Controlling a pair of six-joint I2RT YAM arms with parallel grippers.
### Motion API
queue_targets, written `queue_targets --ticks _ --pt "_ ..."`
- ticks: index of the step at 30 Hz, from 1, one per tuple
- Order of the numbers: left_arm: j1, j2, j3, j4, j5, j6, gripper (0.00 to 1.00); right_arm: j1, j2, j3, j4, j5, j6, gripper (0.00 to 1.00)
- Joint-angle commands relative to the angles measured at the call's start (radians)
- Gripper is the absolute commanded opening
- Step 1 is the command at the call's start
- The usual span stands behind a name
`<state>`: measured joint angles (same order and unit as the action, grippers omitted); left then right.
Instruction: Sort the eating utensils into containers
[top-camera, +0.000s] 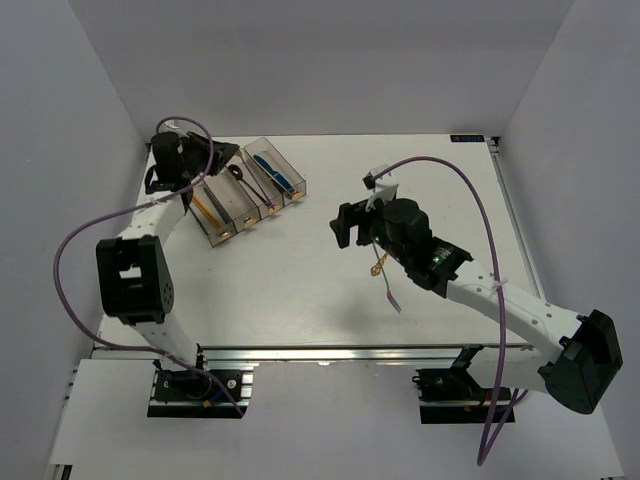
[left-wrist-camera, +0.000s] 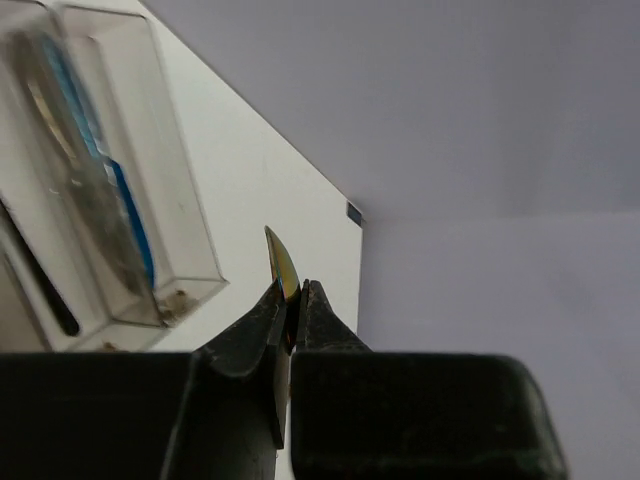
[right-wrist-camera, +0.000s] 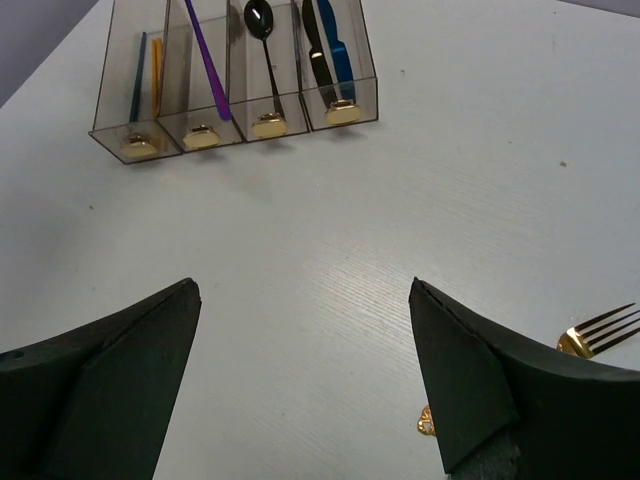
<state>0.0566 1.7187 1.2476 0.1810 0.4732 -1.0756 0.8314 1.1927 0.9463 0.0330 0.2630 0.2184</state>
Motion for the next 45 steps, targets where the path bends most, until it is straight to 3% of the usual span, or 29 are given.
queue_targets --ticks 1,5,7,14,20,21,28,33,34,35,39,42,43,45 --pt "0.041 0.118 0.173 -0.078 -0.011 0.0 0.0 -0.005 -0.034 -0.038 -0.024 0.019 -0.005 0.89" --pt "0.052 0.226 0.349 -0.143 -0.059 0.046 0.0 -0.009 -0.047 -0.064 -0.022 0.018 -0.008 0.89" --pt "0.054 0.292 0.392 -0.099 -0.061 0.042 0.0 -0.012 -0.053 -0.075 -0.019 0.016 -0.008 0.89" --pt "0.054 0.426 0.411 0.02 -0.031 -0.029 0.02 -0.017 -0.054 -0.075 -0.019 0.012 -0.02 0.89" --pt "0.035 0.403 0.345 0.04 -0.054 -0.015 0.32 -0.018 -0.044 -0.069 -0.018 0.009 -0.022 0.89" --pt "0.028 0.403 0.34 0.04 -0.054 -0.015 0.44 -0.018 -0.041 -0.069 -0.018 0.004 -0.019 0.89" --pt "0.015 0.389 0.378 -0.017 -0.061 0.002 0.69 -0.023 -0.016 -0.047 -0.056 0.019 -0.007 0.89" --pt "0.014 0.302 0.452 -0.191 -0.113 0.081 0.8 -0.041 0.036 -0.008 -0.142 0.042 0.025 0.89" --pt "0.014 0.288 0.504 -0.249 -0.119 0.126 0.95 -0.052 0.05 0.002 -0.165 0.038 0.033 0.89" --pt "0.008 0.274 0.536 -0.302 -0.131 0.156 0.98 -0.057 0.086 0.034 -0.194 0.036 0.036 0.89" --pt "-0.012 0.11 0.628 -0.668 -0.327 0.318 0.98 -0.077 0.168 0.092 -0.355 0.077 0.068 0.88" --pt "-0.024 -0.031 0.526 -0.78 -0.412 0.411 0.98 -0.089 0.205 0.1 -0.445 0.104 0.09 0.84" --pt "-0.026 -0.141 0.476 -0.788 -0.432 0.448 0.98 -0.1 0.218 0.097 -0.465 0.104 0.094 0.83" --pt "-0.028 -0.256 0.295 -0.775 -0.45 0.476 0.98 -0.138 0.231 0.085 -0.472 0.058 0.099 0.74"
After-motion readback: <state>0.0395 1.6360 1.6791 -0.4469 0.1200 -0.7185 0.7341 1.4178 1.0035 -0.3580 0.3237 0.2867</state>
